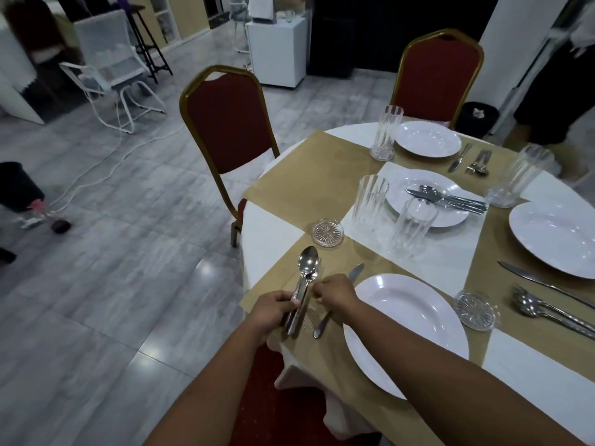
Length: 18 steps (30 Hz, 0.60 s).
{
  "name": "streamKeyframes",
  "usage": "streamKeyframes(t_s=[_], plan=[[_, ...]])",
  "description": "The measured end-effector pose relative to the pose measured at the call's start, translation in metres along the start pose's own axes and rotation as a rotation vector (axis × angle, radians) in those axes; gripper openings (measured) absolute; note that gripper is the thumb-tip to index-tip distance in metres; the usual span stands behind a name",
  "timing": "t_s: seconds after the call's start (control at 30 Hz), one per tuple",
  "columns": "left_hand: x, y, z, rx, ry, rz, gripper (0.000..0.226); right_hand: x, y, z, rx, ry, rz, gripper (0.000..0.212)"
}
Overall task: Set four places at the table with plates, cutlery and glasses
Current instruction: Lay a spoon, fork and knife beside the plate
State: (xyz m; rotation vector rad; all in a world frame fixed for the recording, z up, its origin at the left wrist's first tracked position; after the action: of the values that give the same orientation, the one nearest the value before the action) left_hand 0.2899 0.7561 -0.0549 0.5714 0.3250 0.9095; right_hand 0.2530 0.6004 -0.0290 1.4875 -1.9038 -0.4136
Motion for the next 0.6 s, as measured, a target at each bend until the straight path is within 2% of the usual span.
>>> streamKeyframes(t_s=[0.1,0.23,0.4,0.6], plan=[[-0.004,-0.004,0.003,0.010,-0.032,-0.030,0.010,-0.003,0.003,0.000,-0.053,-0.092,-0.040,0.010],[-0.004,-0.011,0.008,0.033,-0.028,-0.016,0.014,-0.007,-0.002,0.002,-0.102,-0.267,-0.100,0.018],[0.009,-0.024,0.010,0.057,0.026,0.102,0.019,0.004,-0.018,0.000,-0.034,-0.166,0.051,0.021],[0.020,-0.040,0.022,0.051,-0.196,0.226,0.016,-0.006,-0.033,0.007,-0.078,-0.235,0.037,0.015]])
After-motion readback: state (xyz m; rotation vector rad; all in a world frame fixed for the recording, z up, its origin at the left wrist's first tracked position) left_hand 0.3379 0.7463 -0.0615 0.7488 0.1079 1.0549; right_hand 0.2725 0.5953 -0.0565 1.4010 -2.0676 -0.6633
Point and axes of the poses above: each hand's wrist, its own y-axis away from the middle knuckle, its own x-axis out of the back of the hand, z = x × y, the point moved 8 cm from there along -y, towards the middle knuckle, and after that the axes turned 8 degrees about -z, right-handed, at the moved point
